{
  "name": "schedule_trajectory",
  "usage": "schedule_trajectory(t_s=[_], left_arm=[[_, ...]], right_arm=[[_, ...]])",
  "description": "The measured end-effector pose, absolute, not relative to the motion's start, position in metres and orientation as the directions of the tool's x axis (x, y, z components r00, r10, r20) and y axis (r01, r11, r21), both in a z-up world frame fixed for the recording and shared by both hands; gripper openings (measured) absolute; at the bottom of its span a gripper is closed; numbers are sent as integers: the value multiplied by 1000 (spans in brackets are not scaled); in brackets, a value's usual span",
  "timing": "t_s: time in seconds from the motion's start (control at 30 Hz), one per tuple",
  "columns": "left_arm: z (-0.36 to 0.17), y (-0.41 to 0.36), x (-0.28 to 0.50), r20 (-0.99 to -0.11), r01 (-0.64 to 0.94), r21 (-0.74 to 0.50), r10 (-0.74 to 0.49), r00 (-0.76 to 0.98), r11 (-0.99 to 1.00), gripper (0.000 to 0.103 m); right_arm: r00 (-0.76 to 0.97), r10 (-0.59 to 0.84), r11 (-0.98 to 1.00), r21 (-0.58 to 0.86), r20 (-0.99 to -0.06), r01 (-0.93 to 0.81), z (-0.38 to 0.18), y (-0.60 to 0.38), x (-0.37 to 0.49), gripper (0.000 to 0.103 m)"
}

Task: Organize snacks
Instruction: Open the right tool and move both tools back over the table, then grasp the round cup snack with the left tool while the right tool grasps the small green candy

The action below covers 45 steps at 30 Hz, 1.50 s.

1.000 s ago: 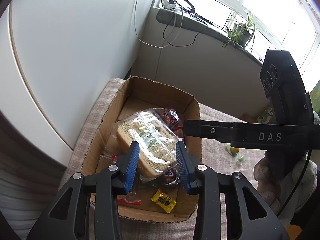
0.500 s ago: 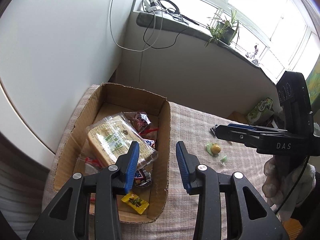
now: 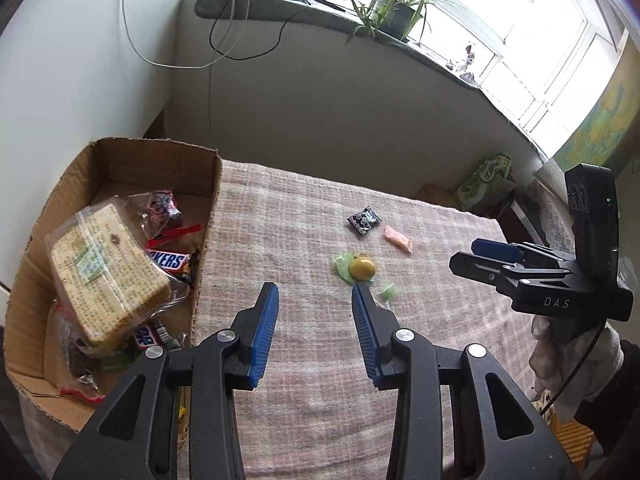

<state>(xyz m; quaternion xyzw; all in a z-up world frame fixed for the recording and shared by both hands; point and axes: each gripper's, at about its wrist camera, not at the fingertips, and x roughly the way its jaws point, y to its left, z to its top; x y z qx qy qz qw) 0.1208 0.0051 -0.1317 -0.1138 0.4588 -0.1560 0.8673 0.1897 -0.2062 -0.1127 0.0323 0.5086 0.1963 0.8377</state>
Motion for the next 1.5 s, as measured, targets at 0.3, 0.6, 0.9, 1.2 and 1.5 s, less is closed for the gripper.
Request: schedule_trajectory(t_s=[0.3, 0.6, 0.9, 1.2, 1.5], left_arm=[[-158, -48, 150, -792, 288, -311, -414, 448, 906, 36], [-183, -80, 175, -823, 355, -276, -410, 393, 893, 36], [-204, -91, 194, -844, 382, -257, -399, 359, 888, 30], [-213, -96, 196, -847, 423, -216, -385, 367, 880, 27], [-214, -93, 197, -833, 423, -226, -399, 383, 878, 26]], right_arm=[[338, 385, 892, 252, -858, -376, -154, -184, 180, 44], [335, 379, 891, 241, -863, -385, -178, -178, 190, 35], [335, 397, 884, 256, -855, -392, -188, -178, 196, 35], [327, 379, 882, 232, -865, -410, -208, -174, 197, 30], [328, 387, 883, 244, -862, -401, -205, -175, 199, 20]])
